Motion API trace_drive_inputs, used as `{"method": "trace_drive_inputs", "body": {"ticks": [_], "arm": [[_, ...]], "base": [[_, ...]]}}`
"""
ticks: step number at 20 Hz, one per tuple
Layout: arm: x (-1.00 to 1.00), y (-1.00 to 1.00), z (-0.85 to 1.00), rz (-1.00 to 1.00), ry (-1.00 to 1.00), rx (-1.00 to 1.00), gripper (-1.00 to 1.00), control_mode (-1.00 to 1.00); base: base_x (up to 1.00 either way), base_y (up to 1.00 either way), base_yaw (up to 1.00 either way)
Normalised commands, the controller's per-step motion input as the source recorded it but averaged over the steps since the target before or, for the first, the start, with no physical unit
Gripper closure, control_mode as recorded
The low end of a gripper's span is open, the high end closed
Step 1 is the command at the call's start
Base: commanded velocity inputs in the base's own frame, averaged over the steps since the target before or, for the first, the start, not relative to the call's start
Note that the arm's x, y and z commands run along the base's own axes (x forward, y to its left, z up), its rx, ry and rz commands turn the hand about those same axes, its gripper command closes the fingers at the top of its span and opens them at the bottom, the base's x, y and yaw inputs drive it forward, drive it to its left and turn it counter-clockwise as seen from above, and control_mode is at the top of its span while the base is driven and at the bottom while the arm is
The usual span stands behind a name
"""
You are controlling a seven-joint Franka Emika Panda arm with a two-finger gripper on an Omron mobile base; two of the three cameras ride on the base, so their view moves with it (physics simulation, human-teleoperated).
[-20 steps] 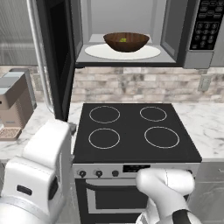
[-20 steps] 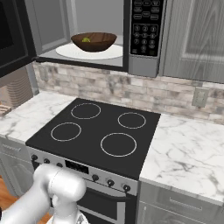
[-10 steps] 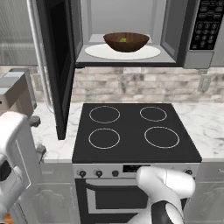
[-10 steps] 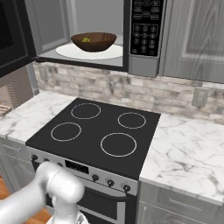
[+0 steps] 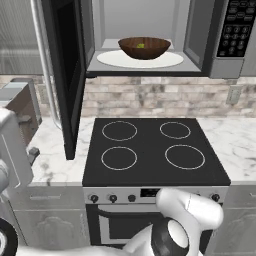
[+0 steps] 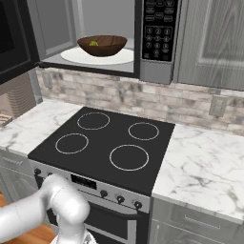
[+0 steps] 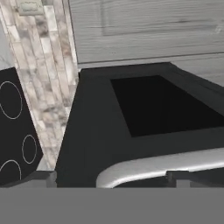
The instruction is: Place the bowl containing the broccoli and shrimp in the microwave. Close the microwave door and press the start button to microwave the meal.
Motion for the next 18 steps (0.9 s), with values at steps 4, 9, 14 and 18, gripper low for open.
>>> {"method": "trace_drive_inputs", "body": {"ticks": [4, 9, 14, 18], "arm": [[0.59, 0.08, -0.08, -0.09, 0.01, -0.01, -1.00, -1.00], [0.62, 0.00, -0.02, -0.12, 0.02, -0.01, -1.00, -1.00], [0.48, -0.06, 0.00, -0.12, 0.06, 0.00, -1.00, -1.00], [0.02, -0.42, 0.00, -0.15, 0.09, 0.00, -1.00, -1.00]], "base": [[0.00, 0.00, 0.00], [0.00, 0.00, 0.00], [0.00, 0.00, 0.00], [0.00, 0.00, 0.00]]}}
